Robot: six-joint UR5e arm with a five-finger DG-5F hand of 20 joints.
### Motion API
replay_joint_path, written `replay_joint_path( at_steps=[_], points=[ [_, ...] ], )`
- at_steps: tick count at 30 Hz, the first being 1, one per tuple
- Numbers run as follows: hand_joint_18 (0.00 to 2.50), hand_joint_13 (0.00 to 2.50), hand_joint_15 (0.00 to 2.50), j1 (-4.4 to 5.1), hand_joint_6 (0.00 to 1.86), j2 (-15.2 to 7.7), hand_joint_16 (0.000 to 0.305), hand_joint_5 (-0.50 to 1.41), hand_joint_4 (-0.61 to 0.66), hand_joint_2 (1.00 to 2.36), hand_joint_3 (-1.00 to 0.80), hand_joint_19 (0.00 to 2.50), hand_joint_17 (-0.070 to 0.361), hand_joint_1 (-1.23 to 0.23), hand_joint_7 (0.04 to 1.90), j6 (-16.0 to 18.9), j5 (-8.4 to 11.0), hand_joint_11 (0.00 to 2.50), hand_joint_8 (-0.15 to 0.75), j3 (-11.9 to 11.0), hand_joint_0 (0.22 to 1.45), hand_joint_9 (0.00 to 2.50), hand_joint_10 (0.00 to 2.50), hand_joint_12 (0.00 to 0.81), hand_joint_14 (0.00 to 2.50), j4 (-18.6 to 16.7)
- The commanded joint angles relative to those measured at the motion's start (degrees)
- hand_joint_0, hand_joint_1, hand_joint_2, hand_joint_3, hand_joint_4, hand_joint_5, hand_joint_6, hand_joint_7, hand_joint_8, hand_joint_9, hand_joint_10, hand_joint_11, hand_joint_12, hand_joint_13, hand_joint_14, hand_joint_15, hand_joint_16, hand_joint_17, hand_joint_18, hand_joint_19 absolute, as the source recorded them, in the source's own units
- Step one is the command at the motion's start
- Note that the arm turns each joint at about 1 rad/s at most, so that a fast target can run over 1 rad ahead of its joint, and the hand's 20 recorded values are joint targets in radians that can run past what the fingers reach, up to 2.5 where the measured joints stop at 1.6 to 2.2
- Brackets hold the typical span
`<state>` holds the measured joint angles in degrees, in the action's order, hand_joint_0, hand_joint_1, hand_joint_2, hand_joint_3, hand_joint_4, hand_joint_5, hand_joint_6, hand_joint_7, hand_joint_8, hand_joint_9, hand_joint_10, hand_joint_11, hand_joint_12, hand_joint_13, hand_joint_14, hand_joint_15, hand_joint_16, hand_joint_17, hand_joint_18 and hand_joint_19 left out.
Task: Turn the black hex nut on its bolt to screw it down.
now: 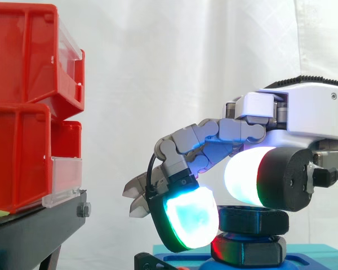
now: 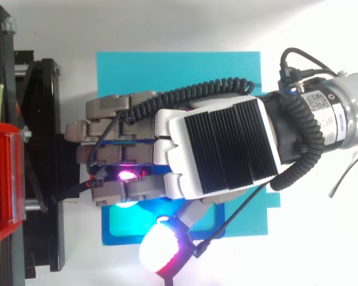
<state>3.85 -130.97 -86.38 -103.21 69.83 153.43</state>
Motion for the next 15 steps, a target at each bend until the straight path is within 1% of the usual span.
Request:
replay_joint_path(
  at_steps=[1,5,6,8,11,12,15],
  points=[
    [0.41,0.51,0.06,-0.77,0.50,0.0,0.049,0.00,0.13,1.00,-0.50,0.33,0.110,-0.20,1.61,-0.5,-1.12,0.11,0.249,0.0,0.49,0.69,0.00,0.317,0.00,-0.4],
    [0.41,0.52,0.06,-1.30,0.50,0.0,0.049,0.00,0.13,1.00,-0.50,0.33,0.110,-0.20,1.61,-0.8,-1.82,0.10,0.250,0.0,0.49,0.69,0.00,0.317,0.00,-0.7],
    [0.41,0.51,0.06,-1.56,0.50,0.0,0.049,0.00,0.13,1.00,-0.50,0.33,0.110,-0.20,1.61,-0.8,-2.26,0.11,0.249,0.0,0.49,0.70,0.00,0.317,0.00,-0.9],
    [0.41,0.51,0.06,-1.91,0.50,0.0,0.049,0.00,0.13,1.00,-0.50,0.33,0.110,-0.20,1.61,-0.8,-2.52,0.10,0.251,0.0,0.49,0.69,0.00,0.318,0.00,-1.0],
    [0.41,0.51,0.05,-2.71,0.50,0.0,0.049,0.00,0.13,1.00,-0.50,0.33,0.110,-0.20,1.62,-0.8,-3.23,0.10,0.251,0.0,0.49,0.70,0.00,0.317,0.00,-1.0],
    [0.41,0.51,0.06,-3.06,0.50,0.0,0.049,0.00,0.13,1.00,-0.50,0.33,0.110,-0.20,1.62,-0.8,-3.84,0.10,0.252,0.0,0.49,0.70,0.01,0.317,0.00,-0.8],
    [0.41,0.51,0.06,-3.50,0.50,0.0,0.049,0.00,0.13,1.00,-0.50,0.33,0.110,-0.20,1.62,-0.7,-4.72,0.10,0.250,0.0,0.49,0.70,0.00,0.316,0.00,-0.6]
  ],
)
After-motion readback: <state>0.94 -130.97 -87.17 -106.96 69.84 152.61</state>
